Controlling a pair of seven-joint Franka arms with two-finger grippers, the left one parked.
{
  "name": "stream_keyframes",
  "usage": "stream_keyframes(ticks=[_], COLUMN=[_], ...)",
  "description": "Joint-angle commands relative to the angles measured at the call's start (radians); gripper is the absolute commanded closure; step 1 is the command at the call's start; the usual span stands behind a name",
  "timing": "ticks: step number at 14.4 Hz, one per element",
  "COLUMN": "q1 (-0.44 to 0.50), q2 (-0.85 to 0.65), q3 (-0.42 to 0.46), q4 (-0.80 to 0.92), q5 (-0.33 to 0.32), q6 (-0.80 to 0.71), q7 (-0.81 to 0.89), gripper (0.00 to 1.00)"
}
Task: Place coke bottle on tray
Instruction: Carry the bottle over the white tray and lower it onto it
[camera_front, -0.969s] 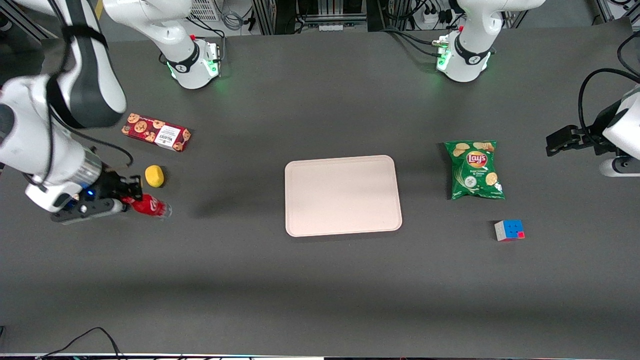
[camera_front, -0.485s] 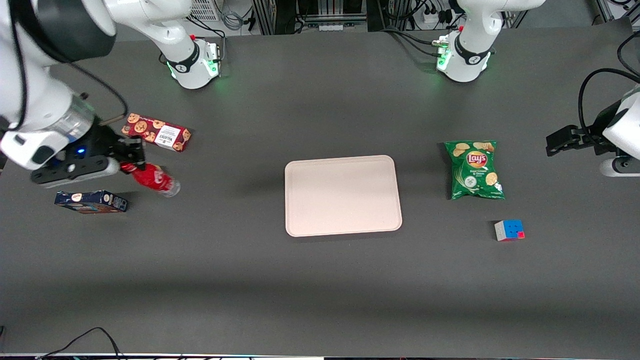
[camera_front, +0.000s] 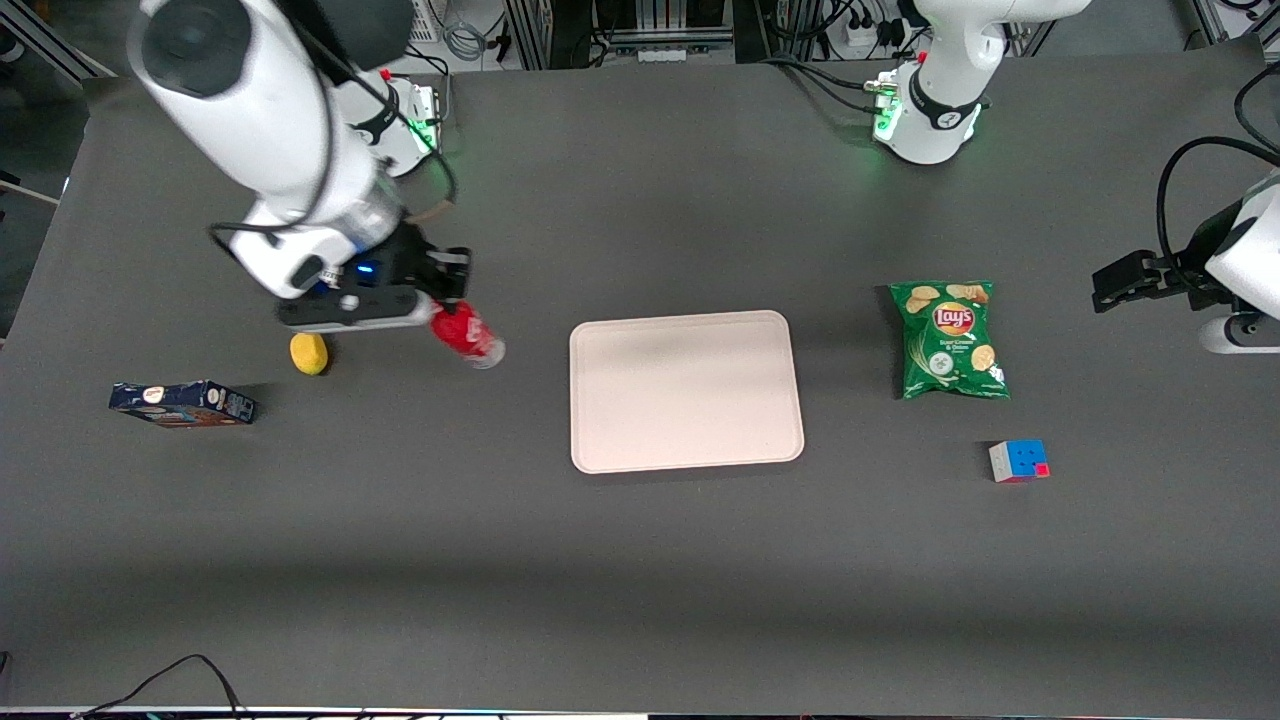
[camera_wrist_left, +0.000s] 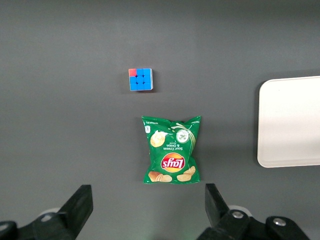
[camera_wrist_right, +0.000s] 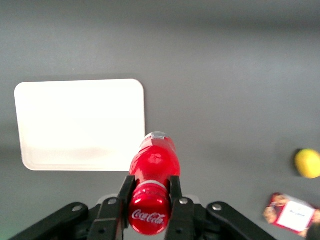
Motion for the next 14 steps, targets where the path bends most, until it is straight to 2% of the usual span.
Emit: stream_keyframes(ticks=[1, 5, 9, 14], q1=[0.064, 0.102, 0.147, 0.148], q2=[0.137, 0.250, 0.345, 0.395], q3=[0.020, 0.069, 0.072, 0.072], q4=[0.086, 0.074, 0.048, -0.006], q5=[-0.065, -0.141, -0.213, -0.262], q6=[0.066, 0.181, 0.277, 0.346], q7=[0.156, 0.290, 0.390, 0.395], gripper=[1.00, 1.00, 1.00, 1.00])
